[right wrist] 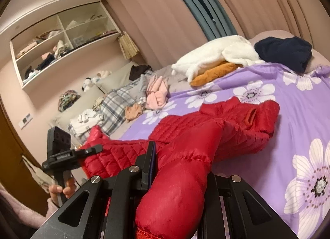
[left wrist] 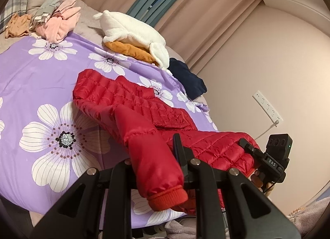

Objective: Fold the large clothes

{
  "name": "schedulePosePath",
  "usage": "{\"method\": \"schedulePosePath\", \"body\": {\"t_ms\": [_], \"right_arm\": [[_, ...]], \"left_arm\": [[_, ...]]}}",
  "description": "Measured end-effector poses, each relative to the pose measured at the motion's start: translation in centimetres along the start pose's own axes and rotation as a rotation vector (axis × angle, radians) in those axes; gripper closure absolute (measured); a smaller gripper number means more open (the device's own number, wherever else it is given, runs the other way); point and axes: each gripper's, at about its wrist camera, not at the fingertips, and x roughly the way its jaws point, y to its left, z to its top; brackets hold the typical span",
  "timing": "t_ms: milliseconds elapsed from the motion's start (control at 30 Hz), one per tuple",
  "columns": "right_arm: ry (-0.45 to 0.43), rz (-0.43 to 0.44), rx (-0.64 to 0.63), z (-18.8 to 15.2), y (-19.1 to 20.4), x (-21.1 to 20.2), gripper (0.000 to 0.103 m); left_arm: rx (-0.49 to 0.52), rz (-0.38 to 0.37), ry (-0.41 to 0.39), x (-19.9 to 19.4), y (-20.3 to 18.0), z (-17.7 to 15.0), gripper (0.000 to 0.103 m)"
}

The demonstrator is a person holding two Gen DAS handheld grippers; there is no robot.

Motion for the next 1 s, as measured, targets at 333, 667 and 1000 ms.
{"method": "schedulePosePath", "body": {"t_ms": [333,667,1000], "right_arm": [[0.006,0.005,0.007,0.13,-0.25,0.32,0.083],[0.011,0.003,0.018,0.04,-0.22,0.35,0.082],[0.009,-0.002,0.049,-0.36,-0.27,0.61,0.082]], "left_arm": [[-0.010,0.004,0.010,0.19,0.29,-0.01,0.086],[-0.018,0.006,0.016,0.35,0.31,0.07,0.086],[-0.029,0.012,0.026,0.68,0.69,0.17,0.086]]}}
